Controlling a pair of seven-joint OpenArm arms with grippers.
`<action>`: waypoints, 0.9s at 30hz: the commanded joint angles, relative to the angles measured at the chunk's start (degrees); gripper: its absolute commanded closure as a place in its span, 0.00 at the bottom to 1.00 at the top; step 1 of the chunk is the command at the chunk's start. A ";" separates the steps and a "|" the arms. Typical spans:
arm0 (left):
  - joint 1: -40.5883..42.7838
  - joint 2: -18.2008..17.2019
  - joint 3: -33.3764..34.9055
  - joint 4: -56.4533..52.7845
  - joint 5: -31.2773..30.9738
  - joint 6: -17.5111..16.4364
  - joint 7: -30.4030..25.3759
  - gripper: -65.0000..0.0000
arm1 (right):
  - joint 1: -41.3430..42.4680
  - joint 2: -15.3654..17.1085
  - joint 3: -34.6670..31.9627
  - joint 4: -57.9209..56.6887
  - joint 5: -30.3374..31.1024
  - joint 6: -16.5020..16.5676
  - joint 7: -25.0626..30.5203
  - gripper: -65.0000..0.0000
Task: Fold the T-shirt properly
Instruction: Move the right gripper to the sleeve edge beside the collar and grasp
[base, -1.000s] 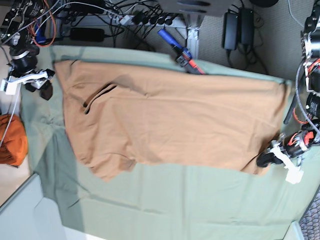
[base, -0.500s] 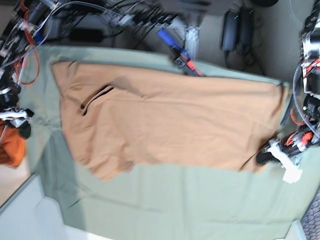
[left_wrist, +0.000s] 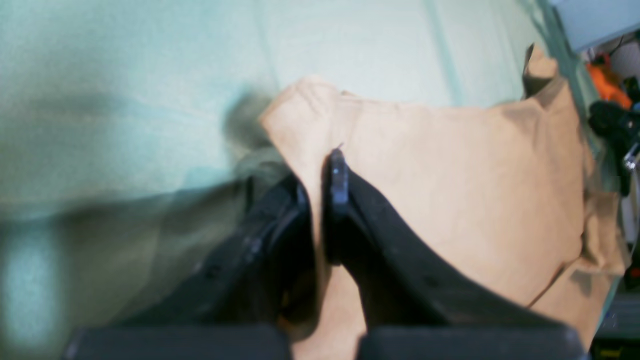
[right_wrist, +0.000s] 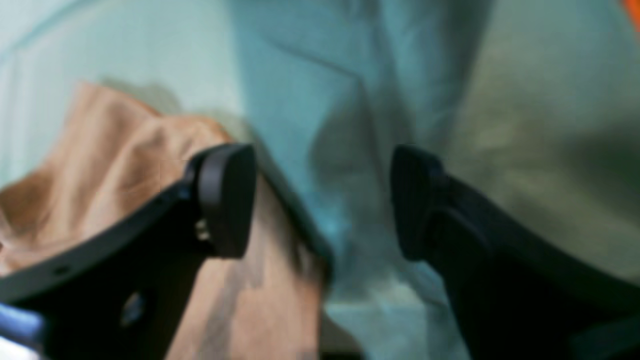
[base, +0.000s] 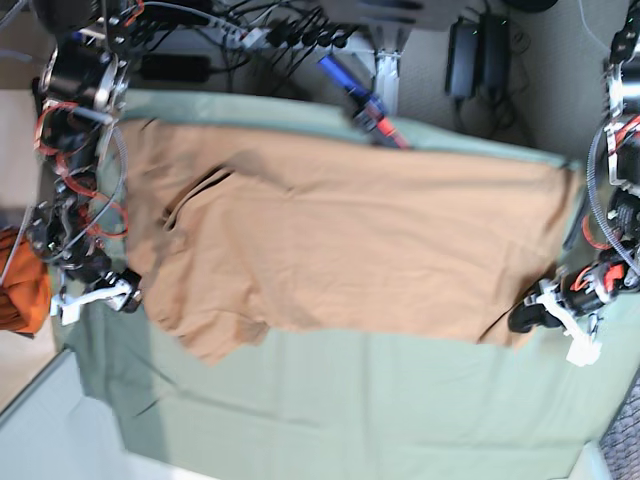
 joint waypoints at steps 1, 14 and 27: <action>-1.51 -0.81 -0.28 0.94 -1.03 -1.13 -1.07 1.00 | 1.90 0.92 -1.11 0.92 0.48 6.12 1.16 0.36; -1.51 -0.83 -0.28 0.96 -0.98 -1.13 -2.82 1.00 | 2.36 -3.17 -8.33 2.97 0.98 7.19 0.09 0.36; -1.51 -0.81 -0.28 0.94 -1.01 -1.13 -6.38 1.00 | 2.34 -3.34 -8.33 6.47 3.02 7.39 -3.87 0.36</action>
